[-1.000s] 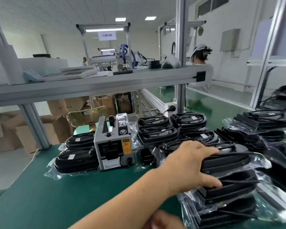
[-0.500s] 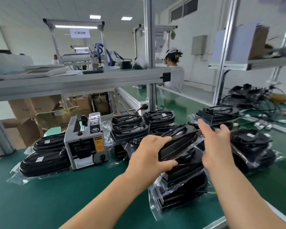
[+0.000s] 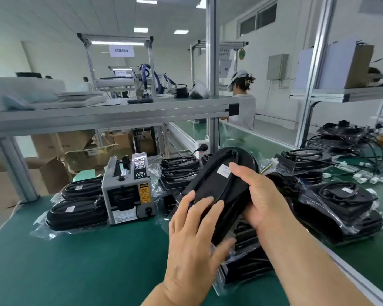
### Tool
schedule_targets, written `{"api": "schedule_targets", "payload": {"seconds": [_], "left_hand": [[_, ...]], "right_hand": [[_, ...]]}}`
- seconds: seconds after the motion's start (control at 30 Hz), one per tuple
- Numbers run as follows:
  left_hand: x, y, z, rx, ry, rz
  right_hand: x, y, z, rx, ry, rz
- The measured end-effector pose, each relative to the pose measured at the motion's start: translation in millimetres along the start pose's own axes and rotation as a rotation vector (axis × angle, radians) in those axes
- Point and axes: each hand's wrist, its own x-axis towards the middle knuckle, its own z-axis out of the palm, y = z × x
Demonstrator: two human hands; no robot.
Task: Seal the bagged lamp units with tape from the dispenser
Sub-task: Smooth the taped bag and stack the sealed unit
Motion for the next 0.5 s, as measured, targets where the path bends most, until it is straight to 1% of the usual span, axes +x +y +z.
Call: {"api": "schedule_targets", "payload": {"seconds": [0.1,0.17,0.2,0.27,0.33,0.4,0.5], "left_hand": [[-25,-15,-30,-0.070,-0.013,-0.044],[-33,-28,-58,-0.135,0.050,-0.143],[-33,-34,-72,-0.149,0.096,-0.179],[-28,-47,-97,-0.131,0.162,-0.238],[-19,-58,-116,-0.145,0.189,-0.368],[-7,-70,-129,-0.232,0.136,-0.536],[9,-91,-140,-0.418,-0.066,-0.694]], "right_hand": [[-10,17,19,-0.163,-0.111,-0.196],[-16,34,32,-0.308,-0.256,-0.295],[-17,44,37,-0.374,-0.322,-0.319],[-15,64,41,-0.452,-0.398,-0.319],[-14,81,44,-0.500,-0.466,-0.285],[-15,93,47,-0.532,-0.545,-0.244],[-14,101,48,-0.599,-0.594,-0.210]]}}
